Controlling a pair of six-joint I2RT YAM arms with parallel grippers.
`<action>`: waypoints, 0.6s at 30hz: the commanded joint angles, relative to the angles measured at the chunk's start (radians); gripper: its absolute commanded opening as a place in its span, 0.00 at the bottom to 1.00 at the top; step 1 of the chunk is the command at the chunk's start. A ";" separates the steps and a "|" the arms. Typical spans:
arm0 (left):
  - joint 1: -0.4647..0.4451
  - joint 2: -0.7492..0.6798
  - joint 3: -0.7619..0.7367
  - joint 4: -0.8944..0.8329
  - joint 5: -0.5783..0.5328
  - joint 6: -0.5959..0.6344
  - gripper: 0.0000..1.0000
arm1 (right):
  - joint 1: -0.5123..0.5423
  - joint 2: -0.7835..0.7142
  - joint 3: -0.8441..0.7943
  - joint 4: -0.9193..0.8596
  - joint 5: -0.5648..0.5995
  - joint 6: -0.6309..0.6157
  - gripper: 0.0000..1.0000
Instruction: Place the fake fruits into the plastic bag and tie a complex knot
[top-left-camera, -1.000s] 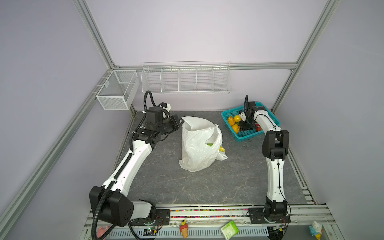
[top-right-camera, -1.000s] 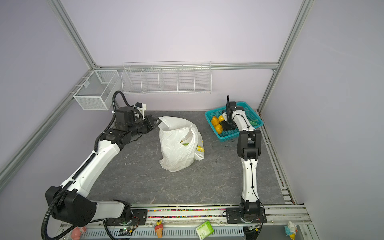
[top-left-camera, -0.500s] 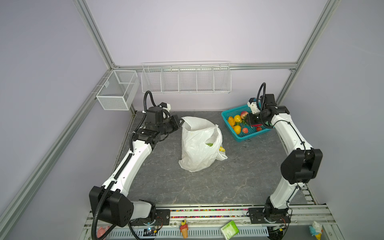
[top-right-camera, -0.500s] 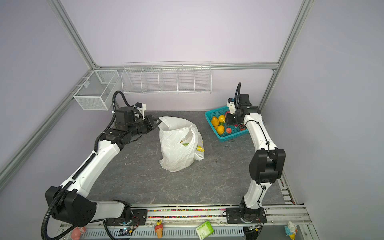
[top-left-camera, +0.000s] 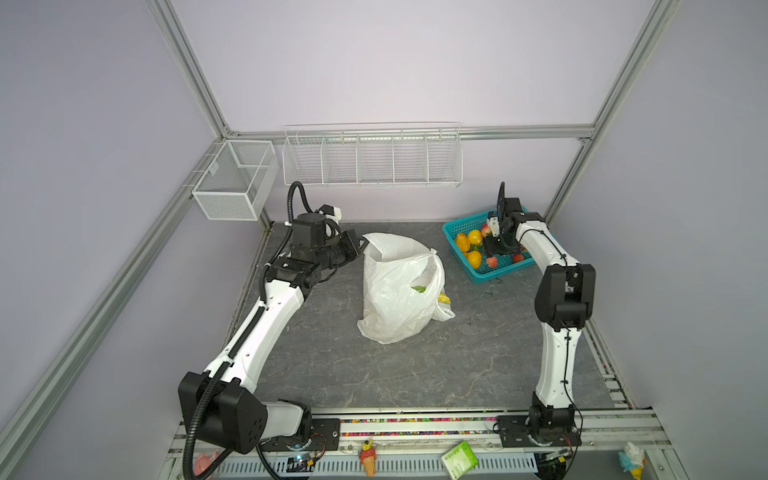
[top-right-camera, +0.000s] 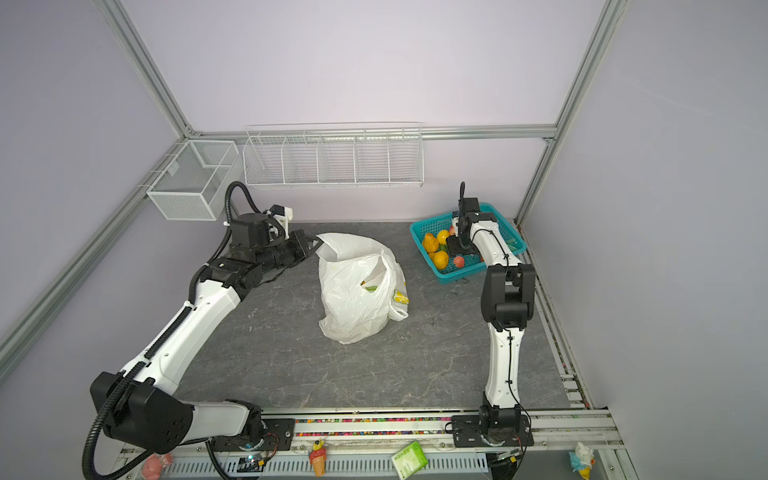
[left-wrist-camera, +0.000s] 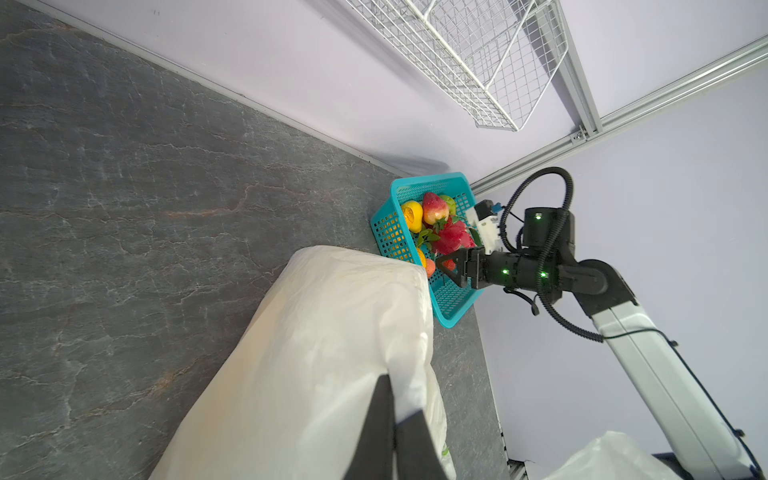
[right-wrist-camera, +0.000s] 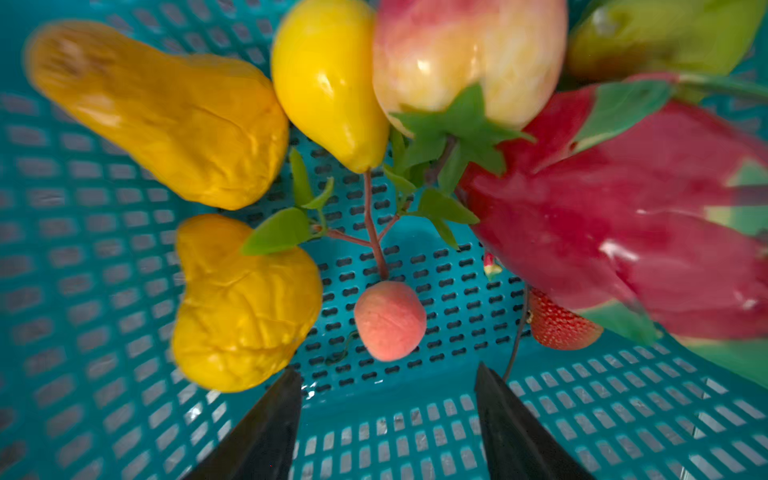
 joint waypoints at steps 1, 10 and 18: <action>0.006 0.002 -0.005 0.013 0.007 0.007 0.00 | -0.004 0.031 0.073 -0.095 0.050 -0.019 0.72; 0.008 0.002 -0.005 0.010 0.005 0.011 0.00 | -0.005 0.151 0.134 -0.131 0.019 -0.011 0.73; 0.009 0.004 -0.005 0.011 0.009 0.010 0.00 | -0.010 0.215 0.161 -0.141 0.007 -0.004 0.67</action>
